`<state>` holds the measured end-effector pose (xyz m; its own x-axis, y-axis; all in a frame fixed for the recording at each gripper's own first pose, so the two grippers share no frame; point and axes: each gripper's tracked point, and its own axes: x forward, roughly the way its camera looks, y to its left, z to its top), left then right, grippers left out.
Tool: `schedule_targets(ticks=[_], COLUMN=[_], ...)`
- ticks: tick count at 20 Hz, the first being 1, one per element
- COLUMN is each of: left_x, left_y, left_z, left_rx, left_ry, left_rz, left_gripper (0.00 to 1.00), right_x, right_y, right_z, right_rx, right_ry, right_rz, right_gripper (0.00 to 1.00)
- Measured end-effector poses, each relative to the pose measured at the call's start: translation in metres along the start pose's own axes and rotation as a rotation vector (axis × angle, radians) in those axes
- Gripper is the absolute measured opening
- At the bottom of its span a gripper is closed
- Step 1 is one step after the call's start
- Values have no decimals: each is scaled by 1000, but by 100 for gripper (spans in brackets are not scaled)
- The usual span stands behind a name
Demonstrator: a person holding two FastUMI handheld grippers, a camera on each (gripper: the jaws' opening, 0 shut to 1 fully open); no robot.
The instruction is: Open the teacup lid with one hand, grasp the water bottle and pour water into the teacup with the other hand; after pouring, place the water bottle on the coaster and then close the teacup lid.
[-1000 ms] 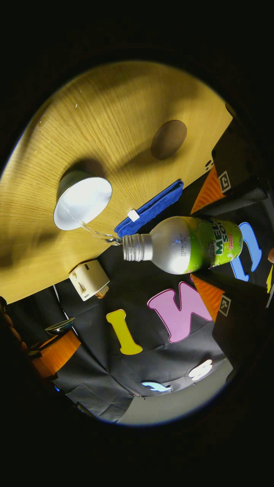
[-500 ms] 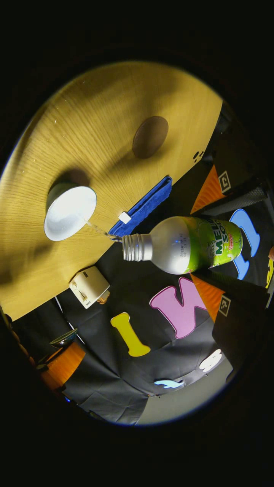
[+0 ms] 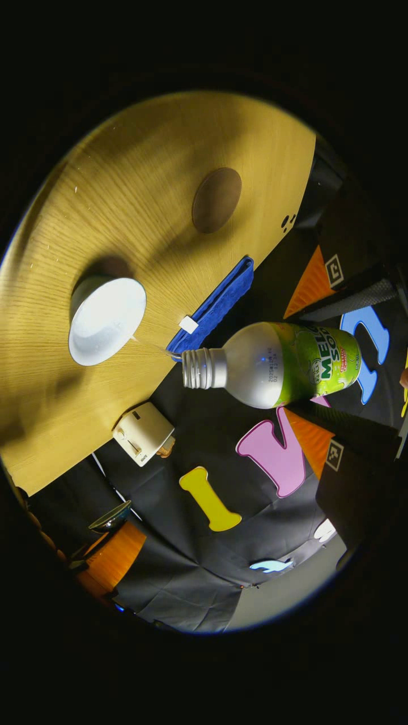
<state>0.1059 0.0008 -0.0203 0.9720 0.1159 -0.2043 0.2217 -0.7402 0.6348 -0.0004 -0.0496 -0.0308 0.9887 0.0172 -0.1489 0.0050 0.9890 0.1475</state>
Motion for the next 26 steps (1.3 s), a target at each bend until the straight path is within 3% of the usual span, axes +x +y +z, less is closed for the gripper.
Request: schedule_targets(ticks=[4,6,10,13,15,16,18,20,22,23,24,26], left_x=[1,2,-5,-8,-12,-13,-17,-24,-24,-26,-27,-28], left_y=[-1,-10,-39,-42,-35,-29,-14,-10,-17,-19,-19,-19], left_z=[4,7,40,59,68,70,59,50,44,42,43,51], left_rx=[-28,-136,-710,-1077,-1380,-1541,-1861,-2108,-2252,-2281,-2287,-2304], left_ry=[-13,-29,-100,-131,-171,-199,-256,-305,-305,-275,-235,-183], left_rz=[9,-10,-112,-113,-100,-98,-73,-44,-12,20,42,35], left_gripper=[82,82,81,81,81,80,80,80,80,80,80,80], right_x=[-1,0,0,-2,-2,-2,-2,-2,-1,-1,-1,0], right_y=[-2,-3,-6,-9,-12,-13,-14,-13,-12,-12,-11,-10], right_z=[2,1,2,5,5,5,5,4,3,4,4,3], right_rx=[3,8,11,15,17,17,19,26,31,30,30,29], right_ry=[-5,-6,-5,-14,-15,-15,-16,-15,-12,-12,-12,-13], right_rz=[-3,-4,-11,-19,-26,-29,-31,-26,-22,-21,-20,-18], right_gripper=[36,36,36,36,36,31,36,36,36,31,36,36])
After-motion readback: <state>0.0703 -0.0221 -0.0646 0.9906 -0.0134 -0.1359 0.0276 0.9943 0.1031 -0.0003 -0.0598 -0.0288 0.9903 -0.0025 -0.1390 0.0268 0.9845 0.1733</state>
